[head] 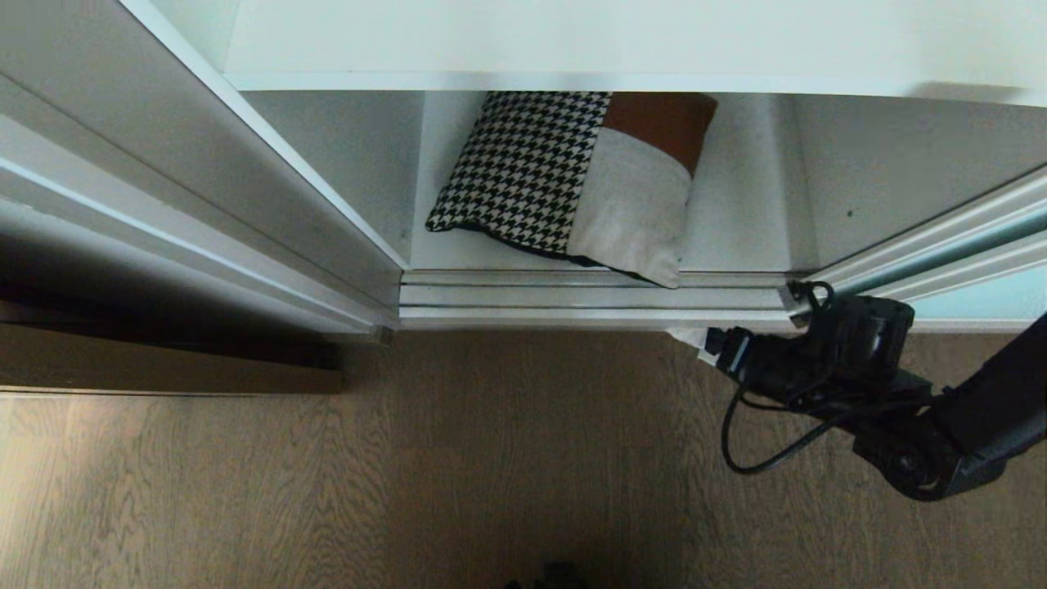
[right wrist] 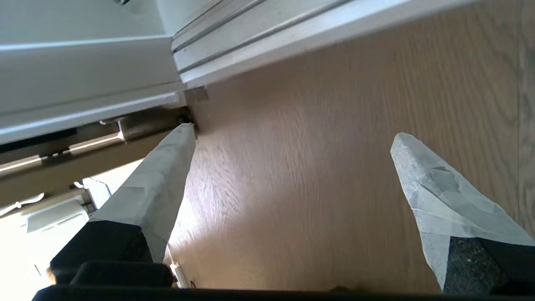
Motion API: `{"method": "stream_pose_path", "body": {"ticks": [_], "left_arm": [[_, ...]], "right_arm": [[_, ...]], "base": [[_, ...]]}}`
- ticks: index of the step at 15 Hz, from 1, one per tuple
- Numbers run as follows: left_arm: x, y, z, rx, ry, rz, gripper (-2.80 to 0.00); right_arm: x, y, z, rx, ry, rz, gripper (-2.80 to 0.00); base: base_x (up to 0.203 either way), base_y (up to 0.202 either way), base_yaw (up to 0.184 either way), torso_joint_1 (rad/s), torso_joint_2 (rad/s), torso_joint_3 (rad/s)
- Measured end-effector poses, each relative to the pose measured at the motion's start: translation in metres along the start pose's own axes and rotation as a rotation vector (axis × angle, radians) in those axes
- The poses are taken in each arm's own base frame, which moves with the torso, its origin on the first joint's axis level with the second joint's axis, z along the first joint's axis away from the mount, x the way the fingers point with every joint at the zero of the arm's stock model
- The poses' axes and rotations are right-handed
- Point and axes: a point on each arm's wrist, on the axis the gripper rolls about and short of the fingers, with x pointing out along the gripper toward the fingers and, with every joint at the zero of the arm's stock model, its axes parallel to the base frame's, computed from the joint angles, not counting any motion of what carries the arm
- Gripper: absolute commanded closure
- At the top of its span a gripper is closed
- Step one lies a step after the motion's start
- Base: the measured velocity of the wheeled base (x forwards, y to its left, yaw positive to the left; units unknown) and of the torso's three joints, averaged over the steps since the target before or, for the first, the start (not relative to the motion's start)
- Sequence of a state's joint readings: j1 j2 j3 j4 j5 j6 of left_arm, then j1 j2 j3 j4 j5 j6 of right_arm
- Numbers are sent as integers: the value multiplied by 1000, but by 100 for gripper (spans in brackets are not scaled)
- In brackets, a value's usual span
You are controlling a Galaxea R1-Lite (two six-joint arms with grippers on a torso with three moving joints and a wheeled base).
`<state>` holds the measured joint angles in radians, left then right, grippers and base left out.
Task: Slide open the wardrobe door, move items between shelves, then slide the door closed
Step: Place the pillow on the higher shelf
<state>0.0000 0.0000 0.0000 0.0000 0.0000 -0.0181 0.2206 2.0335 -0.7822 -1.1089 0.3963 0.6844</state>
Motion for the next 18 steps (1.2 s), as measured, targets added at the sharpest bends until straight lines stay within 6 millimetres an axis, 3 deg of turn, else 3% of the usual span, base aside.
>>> {"method": "stream_pose_path", "body": {"ticks": [7, 18], "left_arm": [[0, 0, 0, 0, 0, 0, 0], [0, 0, 0, 0, 0, 0, 0]], "right_arm": [[24, 0, 13, -18, 1, 60, -280], [63, -9, 10, -35, -4, 104, -280]], "base": [[0, 0, 0, 0, 0, 0], [0, 0, 0, 0, 0, 0]]}}
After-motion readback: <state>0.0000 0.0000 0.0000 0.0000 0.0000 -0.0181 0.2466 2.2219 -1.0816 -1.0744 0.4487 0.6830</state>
